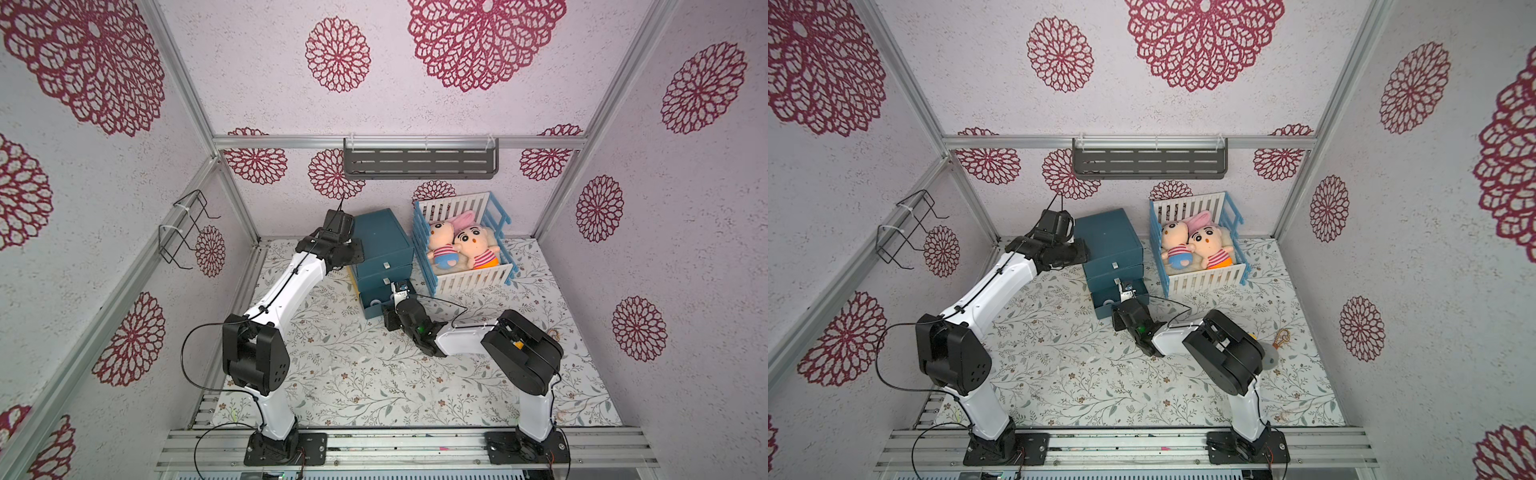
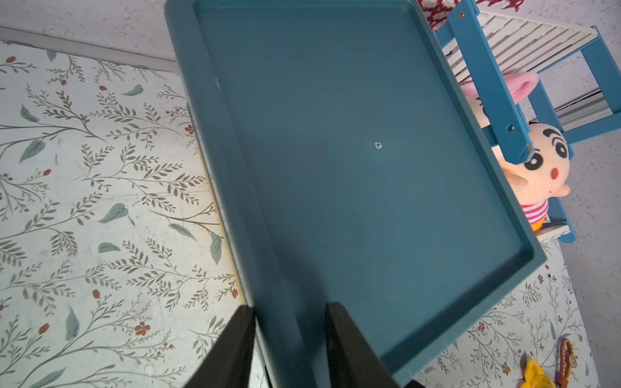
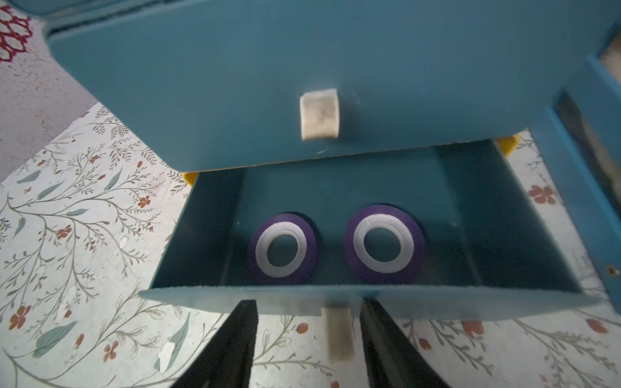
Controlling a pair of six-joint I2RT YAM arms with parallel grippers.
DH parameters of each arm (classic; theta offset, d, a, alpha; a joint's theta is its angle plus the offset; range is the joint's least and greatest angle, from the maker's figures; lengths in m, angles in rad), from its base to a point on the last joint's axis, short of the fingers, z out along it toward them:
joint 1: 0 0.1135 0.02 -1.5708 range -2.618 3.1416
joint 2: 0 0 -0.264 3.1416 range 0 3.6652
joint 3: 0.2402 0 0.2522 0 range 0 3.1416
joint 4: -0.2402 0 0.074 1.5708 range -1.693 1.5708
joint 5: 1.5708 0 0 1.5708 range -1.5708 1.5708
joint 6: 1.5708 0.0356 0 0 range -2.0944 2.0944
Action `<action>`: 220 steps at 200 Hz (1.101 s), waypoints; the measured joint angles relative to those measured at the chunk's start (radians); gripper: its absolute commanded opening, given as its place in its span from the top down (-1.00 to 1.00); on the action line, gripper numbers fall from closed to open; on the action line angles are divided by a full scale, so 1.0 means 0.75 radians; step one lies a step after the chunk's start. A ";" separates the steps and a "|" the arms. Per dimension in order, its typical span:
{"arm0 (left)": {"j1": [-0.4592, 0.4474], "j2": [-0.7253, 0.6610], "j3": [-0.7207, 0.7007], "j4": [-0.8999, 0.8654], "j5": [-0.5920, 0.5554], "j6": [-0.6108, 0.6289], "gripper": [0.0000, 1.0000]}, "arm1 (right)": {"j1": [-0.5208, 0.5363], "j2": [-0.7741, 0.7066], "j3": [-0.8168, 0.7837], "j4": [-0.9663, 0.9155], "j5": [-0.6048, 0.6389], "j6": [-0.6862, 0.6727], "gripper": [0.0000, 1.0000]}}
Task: Place the transparent tape into the drawer according to color
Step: Close the drawer in the storage box.
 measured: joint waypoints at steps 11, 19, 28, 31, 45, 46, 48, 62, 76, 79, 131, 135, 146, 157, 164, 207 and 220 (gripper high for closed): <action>0.000 -0.001 0.000 0.000 0.000 0.000 0.21 | -0.001 0.013 0.003 0.016 0.005 -0.003 -0.11; 0.000 0.000 0.000 0.000 0.000 0.001 0.21 | -0.003 0.024 0.006 0.029 0.008 -0.006 -0.11; 0.000 0.000 0.000 -0.001 0.001 0.001 0.21 | -0.006 0.038 0.009 0.045 0.011 -0.011 -0.11; 0.000 -0.001 0.000 -0.001 0.001 0.001 0.21 | -0.007 0.041 0.012 0.049 0.012 -0.012 -0.11; 0.000 0.000 0.000 -0.001 0.001 0.001 0.22 | -0.009 0.066 0.027 0.067 0.014 -0.015 -0.11; 0.000 -0.001 0.000 -0.001 0.001 0.001 0.22 | -0.010 0.069 0.030 0.070 0.014 -0.016 -0.11; 0.000 -0.001 0.000 -0.001 0.001 0.001 0.22 | -0.010 0.072 0.032 0.072 0.014 -0.016 -0.11; 0.000 0.000 0.000 -0.001 0.001 0.001 0.22 | -0.013 0.096 0.054 0.083 0.016 -0.022 -0.11; 0.000 -0.001 0.000 -0.001 0.001 0.001 0.23 | -0.018 0.116 0.080 0.087 0.016 -0.025 -0.10; 0.000 0.000 0.000 -0.001 0.001 0.001 0.23 | -0.019 0.121 0.086 0.089 0.016 -0.025 -0.10; 0.003 0.000 0.002 -0.004 0.009 0.003 0.24 | -0.043 0.167 0.151 0.130 0.017 -0.026 -0.10; 0.003 0.000 0.002 -0.004 0.010 0.004 0.25 | -0.045 0.171 0.154 0.132 0.017 -0.026 -0.10; 0.004 0.000 0.003 -0.005 0.012 0.005 0.25 | -0.048 0.184 0.166 0.140 0.017 -0.027 -0.10; 0.005 0.000 0.003 -0.005 0.015 0.005 0.25 | -0.050 0.195 0.179 0.144 0.017 -0.033 -0.10; 0.005 0.000 0.003 -0.005 0.017 0.005 0.25 | -0.051 0.202 0.185 0.148 0.018 -0.036 -0.10; 0.008 -0.001 0.003 -0.008 0.023 0.006 0.26 | -0.051 0.229 0.202 0.175 0.035 -0.041 -0.10; 0.008 -0.001 0.005 -0.010 0.024 0.007 0.26 | -0.051 0.239 0.212 0.184 0.038 -0.046 -0.10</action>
